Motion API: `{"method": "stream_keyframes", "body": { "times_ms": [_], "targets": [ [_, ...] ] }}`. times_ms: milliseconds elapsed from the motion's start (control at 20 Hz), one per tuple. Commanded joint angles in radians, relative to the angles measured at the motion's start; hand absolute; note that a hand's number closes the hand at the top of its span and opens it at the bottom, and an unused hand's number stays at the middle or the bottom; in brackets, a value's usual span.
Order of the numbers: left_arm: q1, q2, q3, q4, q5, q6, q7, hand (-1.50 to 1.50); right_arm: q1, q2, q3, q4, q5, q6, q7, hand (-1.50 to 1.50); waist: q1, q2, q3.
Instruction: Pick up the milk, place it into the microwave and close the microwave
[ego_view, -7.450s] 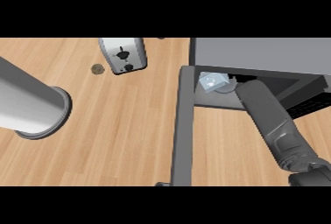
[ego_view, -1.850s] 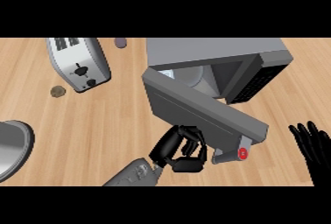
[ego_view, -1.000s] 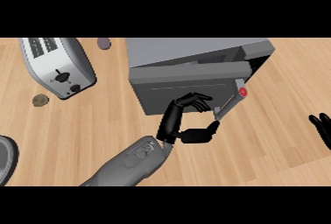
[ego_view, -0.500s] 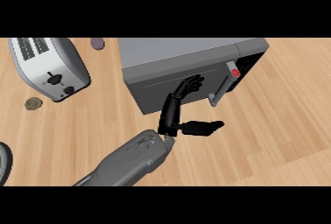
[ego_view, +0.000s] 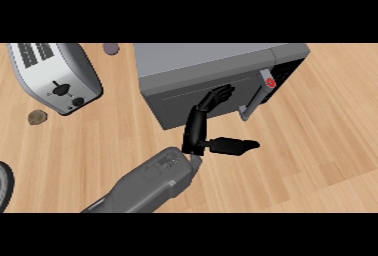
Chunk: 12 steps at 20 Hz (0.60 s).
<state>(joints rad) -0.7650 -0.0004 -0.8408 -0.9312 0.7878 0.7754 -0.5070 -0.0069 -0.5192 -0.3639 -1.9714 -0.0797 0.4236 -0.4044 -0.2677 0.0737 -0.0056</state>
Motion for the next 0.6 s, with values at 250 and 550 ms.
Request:
{"method": "stream_keyframes", "body": {
  "times_ms": [250, 550],
  "targets": [
    [-0.085, 0.000, 0.051, 0.072, 0.082, 0.029, -0.038, -1.50, -0.060, -0.031, -0.003, 0.046, 0.011, -0.002, 0.011, 1.50, 0.002, 0.015, 0.002],
    [-0.093, 0.000, 0.034, 0.070, 0.104, 0.014, -0.063, -1.50, -0.062, 0.113, 0.074, 0.131, -0.185, 0.031, 0.042, -1.50, 0.018, 0.028, 0.010]
  ]
}}
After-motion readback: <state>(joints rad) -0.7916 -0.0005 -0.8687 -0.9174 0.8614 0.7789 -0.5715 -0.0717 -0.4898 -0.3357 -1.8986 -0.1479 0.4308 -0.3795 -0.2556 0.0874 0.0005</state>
